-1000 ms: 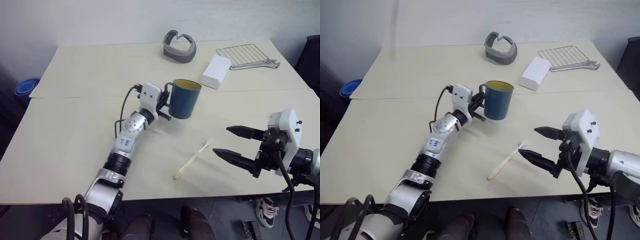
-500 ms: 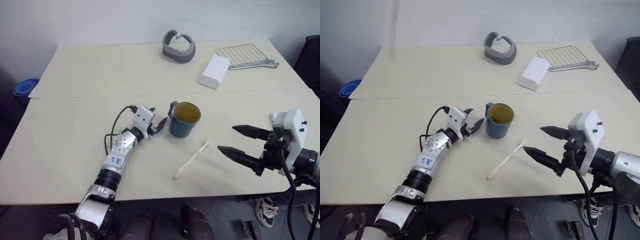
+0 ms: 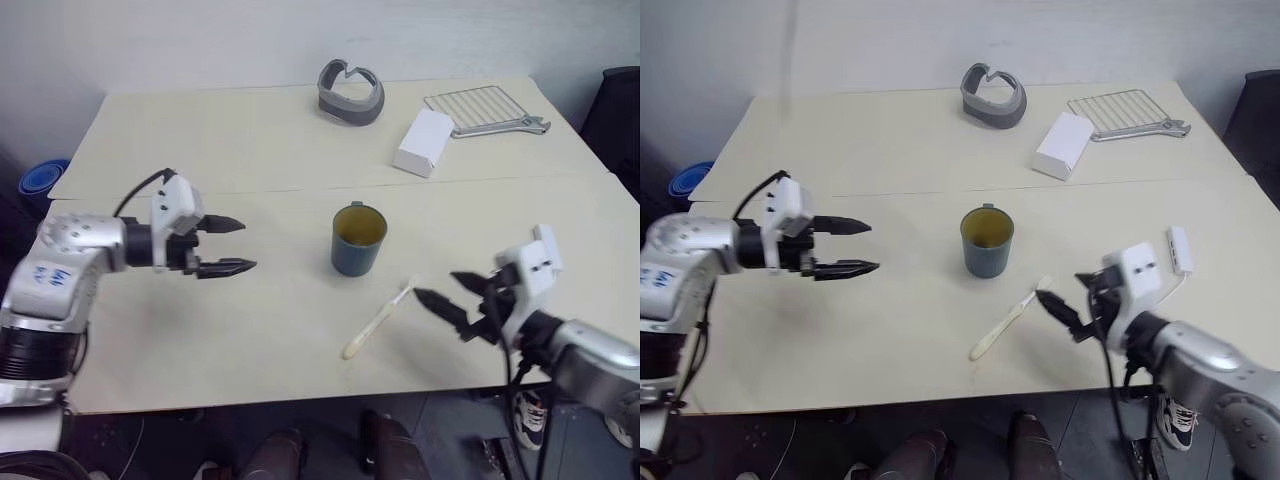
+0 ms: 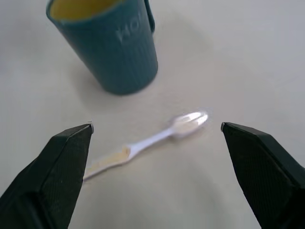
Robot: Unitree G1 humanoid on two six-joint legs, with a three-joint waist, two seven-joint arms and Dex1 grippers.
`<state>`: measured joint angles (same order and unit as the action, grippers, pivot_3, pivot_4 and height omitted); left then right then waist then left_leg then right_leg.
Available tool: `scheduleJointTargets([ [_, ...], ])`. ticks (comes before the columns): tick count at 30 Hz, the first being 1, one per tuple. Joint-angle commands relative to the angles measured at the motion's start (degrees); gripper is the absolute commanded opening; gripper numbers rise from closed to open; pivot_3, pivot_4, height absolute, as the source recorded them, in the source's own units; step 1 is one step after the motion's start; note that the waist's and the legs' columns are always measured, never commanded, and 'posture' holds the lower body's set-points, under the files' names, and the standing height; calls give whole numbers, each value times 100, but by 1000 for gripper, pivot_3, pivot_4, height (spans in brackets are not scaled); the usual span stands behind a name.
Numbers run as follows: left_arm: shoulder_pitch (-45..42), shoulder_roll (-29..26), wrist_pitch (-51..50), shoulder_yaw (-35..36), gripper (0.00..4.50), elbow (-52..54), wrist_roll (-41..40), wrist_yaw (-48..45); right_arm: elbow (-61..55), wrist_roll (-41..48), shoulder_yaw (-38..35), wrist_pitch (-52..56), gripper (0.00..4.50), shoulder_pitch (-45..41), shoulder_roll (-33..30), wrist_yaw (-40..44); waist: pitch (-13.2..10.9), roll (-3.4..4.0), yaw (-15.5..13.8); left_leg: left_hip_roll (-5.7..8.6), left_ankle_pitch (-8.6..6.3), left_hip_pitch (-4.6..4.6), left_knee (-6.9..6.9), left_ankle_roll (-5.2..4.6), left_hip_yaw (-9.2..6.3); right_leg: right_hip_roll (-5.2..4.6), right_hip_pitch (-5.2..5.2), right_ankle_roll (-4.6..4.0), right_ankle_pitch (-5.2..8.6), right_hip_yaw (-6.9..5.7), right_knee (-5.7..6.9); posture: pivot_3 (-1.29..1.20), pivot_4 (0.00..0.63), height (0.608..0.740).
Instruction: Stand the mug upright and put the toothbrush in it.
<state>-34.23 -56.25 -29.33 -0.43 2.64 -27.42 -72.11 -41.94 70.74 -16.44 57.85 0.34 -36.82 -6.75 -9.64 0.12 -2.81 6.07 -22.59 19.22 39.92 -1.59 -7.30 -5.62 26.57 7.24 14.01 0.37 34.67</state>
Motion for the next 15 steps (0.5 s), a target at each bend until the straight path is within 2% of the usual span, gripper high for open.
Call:
scheduleJointTargets([
  [1,-700,-269,-419,-164,3809,150,-494,-1124,-156,1244,514,-192,4500,66,513,-1491,0,0,2,-3,0,1,1,0,-1,1,-3,0,0,-1,-3,0,150,740],
  [4,-1302,-141,-566,-341,3809,34,-526,-1445,-15,1704,918,-306,4500,23,704,-2158,0,0,23,8,1,0,4,-3,-2,5,-6,0,0,-1,-2,0,150,740],
  [8,-1798,131,-515,-468,3809,-81,-389,-1465,360,2239,1155,-522,4500,-37,655,-2611,0,0,115,8,2,0,2,-5,-3,9,-6,1,-1,-1,-2,0,150,740],
  [10,-1938,221,-559,-487,3809,-89,-392,-1441,534,2409,1278,-608,4500,-85,680,-2628,0,0,151,4,2,0,1,-5,-4,10,-5,2,-1,-2,-2,0,150,740],
  [15,-2038,281,-551,-541,3809,-110,-300,-1483,1177,2091,1526,-651,4500,-468,735,-2242,0,0,294,-10,1,-2,-4,-3,-1,9,-2,1,-1,2,-3,0,150,740],
])
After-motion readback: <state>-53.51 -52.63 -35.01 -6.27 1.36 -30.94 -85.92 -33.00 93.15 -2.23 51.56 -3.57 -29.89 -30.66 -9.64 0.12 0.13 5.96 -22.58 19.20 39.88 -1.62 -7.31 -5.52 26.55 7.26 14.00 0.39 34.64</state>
